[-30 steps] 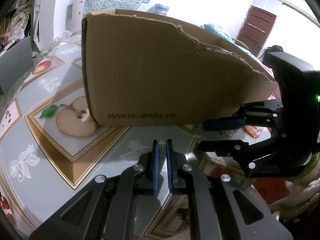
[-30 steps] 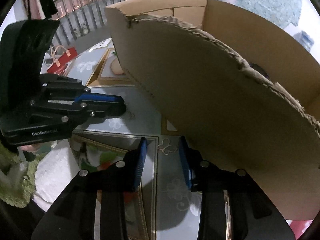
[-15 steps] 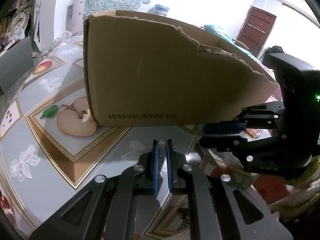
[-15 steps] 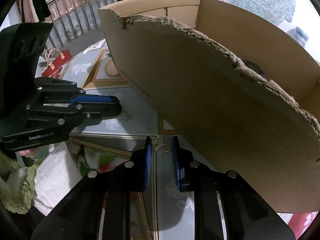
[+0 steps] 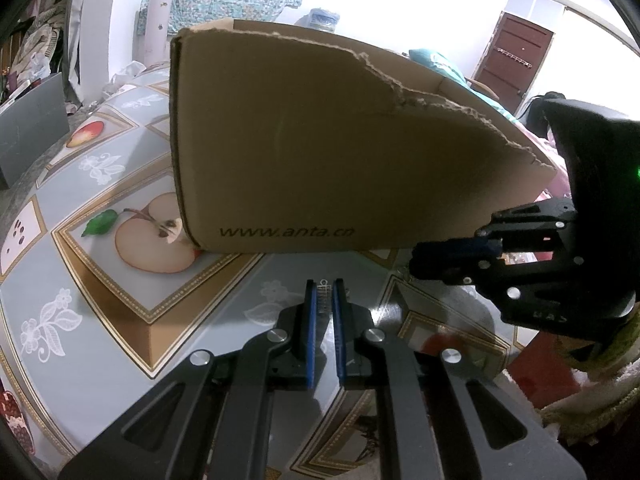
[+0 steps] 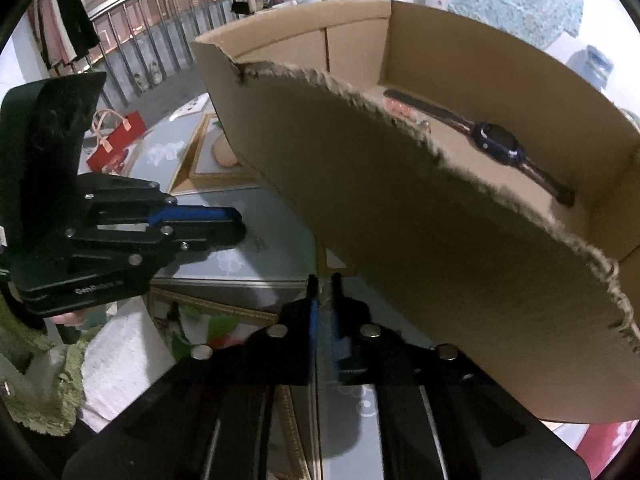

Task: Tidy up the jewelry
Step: 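Lift both held earrings and carry them over the cardboard box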

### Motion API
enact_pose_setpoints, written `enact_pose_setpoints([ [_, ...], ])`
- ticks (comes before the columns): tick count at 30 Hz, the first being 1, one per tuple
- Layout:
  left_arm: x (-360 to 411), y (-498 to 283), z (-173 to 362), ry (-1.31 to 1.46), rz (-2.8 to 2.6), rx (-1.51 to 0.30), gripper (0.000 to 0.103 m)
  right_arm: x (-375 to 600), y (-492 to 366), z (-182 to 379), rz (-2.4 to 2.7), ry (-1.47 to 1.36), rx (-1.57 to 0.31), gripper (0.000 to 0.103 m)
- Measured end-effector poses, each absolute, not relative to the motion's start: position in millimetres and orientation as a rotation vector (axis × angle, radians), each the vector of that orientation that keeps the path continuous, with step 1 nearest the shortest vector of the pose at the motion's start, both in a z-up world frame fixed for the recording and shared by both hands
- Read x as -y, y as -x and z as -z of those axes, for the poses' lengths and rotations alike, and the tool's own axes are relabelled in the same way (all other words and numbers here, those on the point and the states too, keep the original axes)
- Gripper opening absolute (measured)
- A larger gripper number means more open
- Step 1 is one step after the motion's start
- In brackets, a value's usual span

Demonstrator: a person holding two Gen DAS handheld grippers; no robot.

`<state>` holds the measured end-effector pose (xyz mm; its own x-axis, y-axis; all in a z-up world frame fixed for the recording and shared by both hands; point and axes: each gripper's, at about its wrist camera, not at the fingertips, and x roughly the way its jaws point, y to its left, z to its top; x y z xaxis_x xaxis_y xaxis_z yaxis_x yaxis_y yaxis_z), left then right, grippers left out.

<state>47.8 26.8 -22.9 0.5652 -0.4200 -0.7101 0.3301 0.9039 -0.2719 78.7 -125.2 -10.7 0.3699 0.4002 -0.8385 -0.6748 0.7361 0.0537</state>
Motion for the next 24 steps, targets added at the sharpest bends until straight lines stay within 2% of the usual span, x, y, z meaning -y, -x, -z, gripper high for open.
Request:
enact_pose_setpoints([
  [1,-26.7,-47.8,23.0,0.113,0.442,-0.864,0.008,124.8,-78.7,10.4,-0.701,0.328,-0.964,0.026],
  [2,-26.9,-47.5,22.9,0.114,0.442,-0.864,0.008,124.1,-78.9,10.9,-0.698,0.336,-0.962,0.028],
  [7,-28.2,-47.4,22.0,0.115,0.441,-0.866,0.008,120.4,-80.0,19.5,-0.694,0.357,-0.994,0.030],
  [9,-29.3,-47.5,22.0,0.117,0.437,-0.869,0.008,116.8,-77.3,19.7,-0.684,0.385,-0.987,0.029],
  [11,-29.8,-48.2,21.5,0.120,0.437,-0.870,0.008,116.2,-78.3,19.7,-0.681,0.379,-0.992,0.018],
  [24,-30.2,-47.5,20.4,0.119,0.437,-0.865,0.008,114.2,-81.5,21.7,-0.681,0.352,-1.003,0.018],
])
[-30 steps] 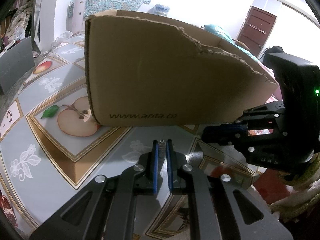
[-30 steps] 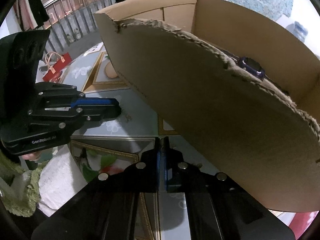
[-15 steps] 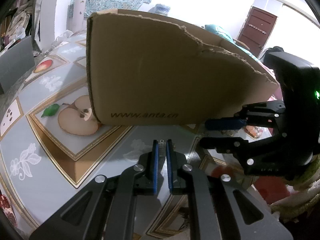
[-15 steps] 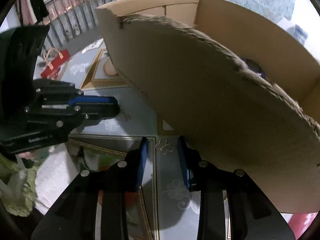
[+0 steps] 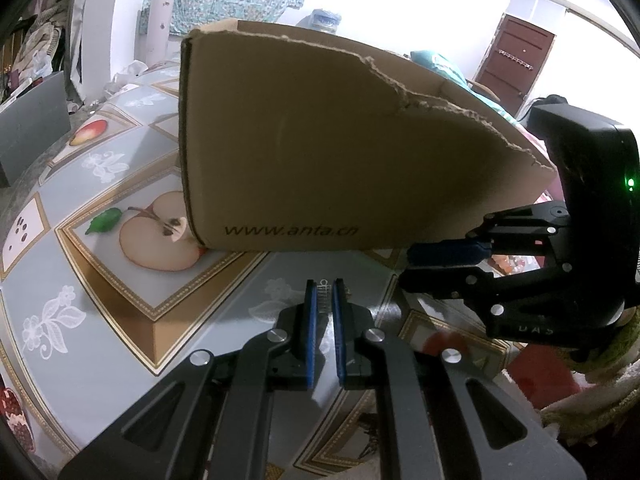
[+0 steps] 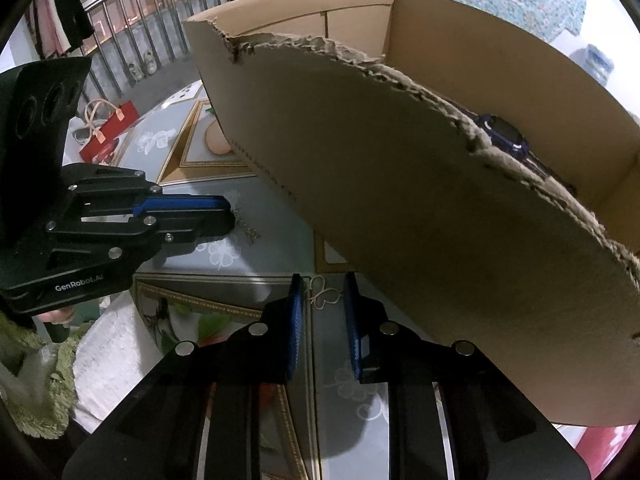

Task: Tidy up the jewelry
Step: 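Lift both held earrings and carry them over the cardboard box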

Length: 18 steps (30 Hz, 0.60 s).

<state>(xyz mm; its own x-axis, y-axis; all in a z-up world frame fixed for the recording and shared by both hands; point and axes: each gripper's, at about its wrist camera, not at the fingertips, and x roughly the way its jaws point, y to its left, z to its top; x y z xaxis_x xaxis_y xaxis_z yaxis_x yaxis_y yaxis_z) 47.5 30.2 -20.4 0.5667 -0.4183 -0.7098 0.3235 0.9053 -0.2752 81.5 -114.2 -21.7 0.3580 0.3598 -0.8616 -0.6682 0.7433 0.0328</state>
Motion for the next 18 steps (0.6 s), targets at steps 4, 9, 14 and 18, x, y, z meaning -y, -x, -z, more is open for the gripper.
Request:
enact_pose_setpoints([
  [4,-30.4,-47.3,20.1,0.119,0.438,-0.865,0.008,119.1,-82.8,20.1,-0.683,0.344,-1.005,0.018],
  [9,-30.0,-47.2,20.8,0.119,0.436,-0.865,0.008,119.2,-83.6,20.1,-0.686,0.340,-1.007,0.018],
  [14,-32.3,-45.6,18.1,0.118,0.436,-0.864,0.008,121.9,-82.3,13.7,-0.692,0.330,-0.999,0.018],
  [18,-34.2,-43.5,12.5,0.121,0.436,-0.850,0.007,124.5,-79.5,7.4,-0.694,0.318,-0.986,0.018],
])
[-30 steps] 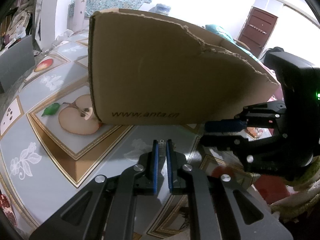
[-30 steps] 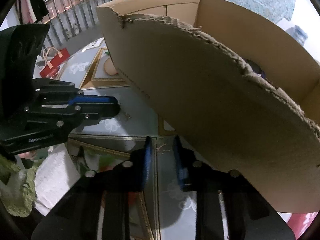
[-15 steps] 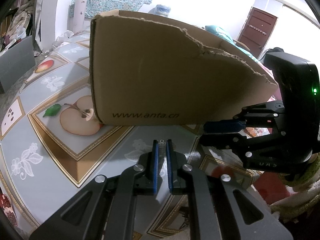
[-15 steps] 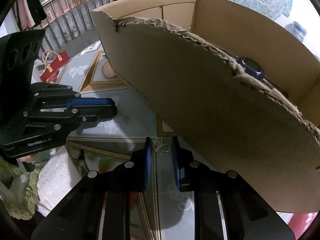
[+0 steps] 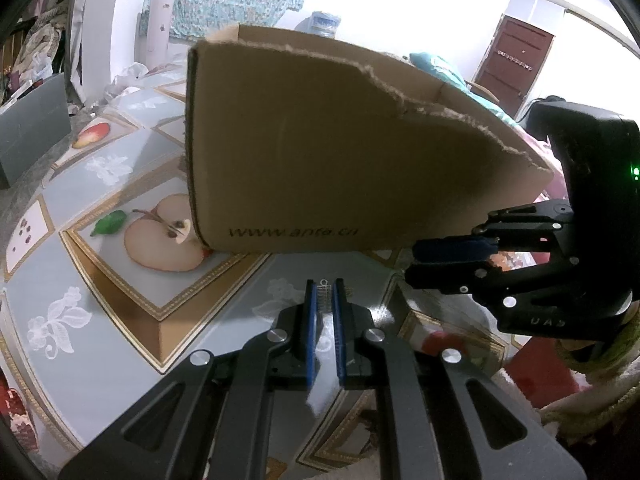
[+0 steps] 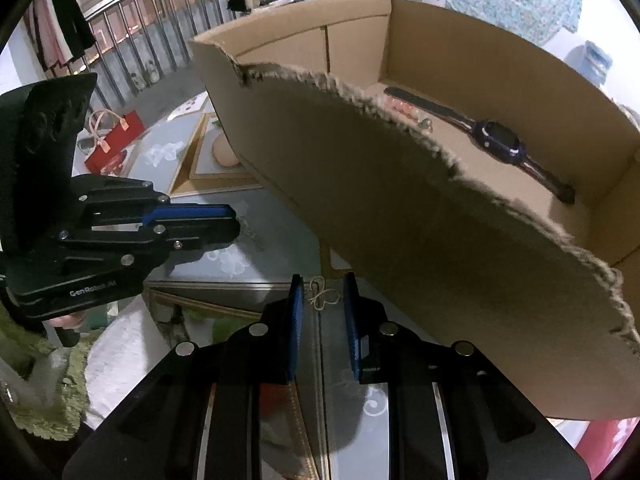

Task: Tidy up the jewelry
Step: 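Lift both held earrings and carry them over the cardboard box, then open the right gripper over the box while the left gripper releases the silver earring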

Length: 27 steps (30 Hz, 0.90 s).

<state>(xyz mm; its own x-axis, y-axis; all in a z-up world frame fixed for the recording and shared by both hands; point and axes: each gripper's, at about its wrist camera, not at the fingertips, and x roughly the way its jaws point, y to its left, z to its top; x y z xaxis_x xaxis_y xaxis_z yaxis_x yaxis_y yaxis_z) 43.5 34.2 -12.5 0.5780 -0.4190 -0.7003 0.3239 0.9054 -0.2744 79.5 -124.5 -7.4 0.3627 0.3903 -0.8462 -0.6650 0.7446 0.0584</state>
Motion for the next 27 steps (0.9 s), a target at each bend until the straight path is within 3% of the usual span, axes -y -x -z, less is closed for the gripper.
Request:
enact_pose_setpoints([
  [10,-39.1,-20.7,-23.9,0.138,0.439,-0.770,0.007,138.5,-62.2,-32.7,-0.748,0.223,-0.891,0.018],
  [20,-32.4,-8.4,-112.3,0.119,0.557,-0.568,0.007,165.2,-66.0,-109.7,-0.793,0.116,-0.719,0.018],
  [27,-7.3,-67.2,-129.3,0.124,0.614,-0.642,0.007,185.2,-129.0,-106.1,-0.727,0.044,-0.849,0.018],
])
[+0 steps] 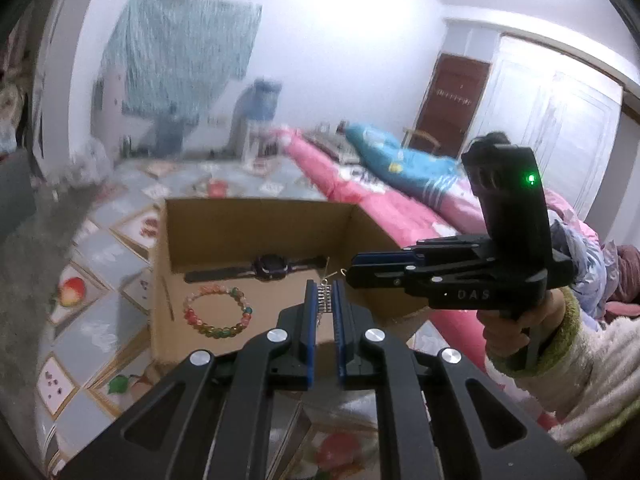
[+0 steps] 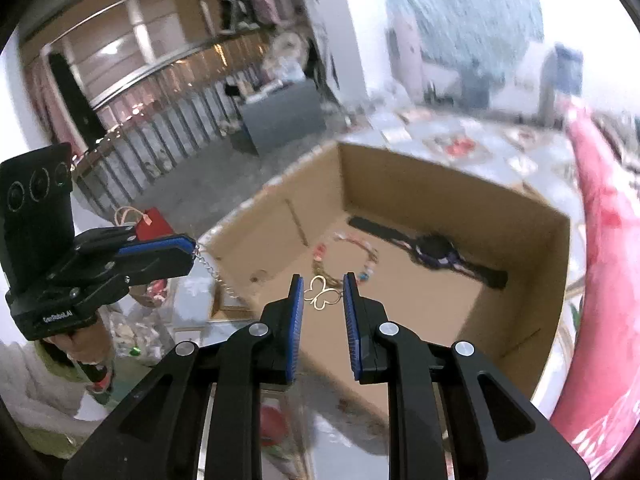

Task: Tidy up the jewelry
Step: 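Open the right gripper over the box while the left gripper releases the silver earring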

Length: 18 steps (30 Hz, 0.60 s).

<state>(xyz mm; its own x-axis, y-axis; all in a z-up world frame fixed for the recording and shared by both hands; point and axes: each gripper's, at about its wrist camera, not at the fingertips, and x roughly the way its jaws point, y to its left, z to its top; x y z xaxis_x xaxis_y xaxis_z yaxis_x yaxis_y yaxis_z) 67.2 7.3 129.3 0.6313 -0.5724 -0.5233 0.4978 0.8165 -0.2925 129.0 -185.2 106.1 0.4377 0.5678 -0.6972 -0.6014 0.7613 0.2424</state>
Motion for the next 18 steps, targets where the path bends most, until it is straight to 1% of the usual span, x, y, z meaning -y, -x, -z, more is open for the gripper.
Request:
enact_pose_setpoints([
  [5,16.6,-129.3,-108.3,0.156,0.638,-0.796,0.007,191.3,-169.3,-92.7,-0.690,0.043,-0.950,0.018],
  [11,46.8,-178.7,-76.9,0.123,0.628,-0.929,0.008,195.0,-202.9,-72.6,-0.646,0.074,-1.039,0.018],
  [12,49.9,-183.4,-72.8,0.118,0.618,-0.944,0.008,195.6,-207.5,-69.7,-0.640,0.079,-1.049,0.019],
  [13,53.0,-188.5,-68.8,0.114,0.610,-0.963,0.008,197.7,-210.9,-68.0,-0.637,0.079,-1.055,0.022],
  [14,56.0,-192.7,-64.9,0.116,0.604,-0.983,0.011,199.0,-213.4,-67.4,-0.633,0.078,-1.058,0.026],
  [16,59.4,-196.4,-60.4,0.126,0.598,-0.994,0.028,201.8,-217.4,-66.4,-0.634,0.066,-1.061,0.028],
  [18,58.9,-196.9,-60.5,0.133,0.602,-0.989,0.034,204.7,-215.9,-68.6,-0.639,0.056,-1.052,0.029],
])
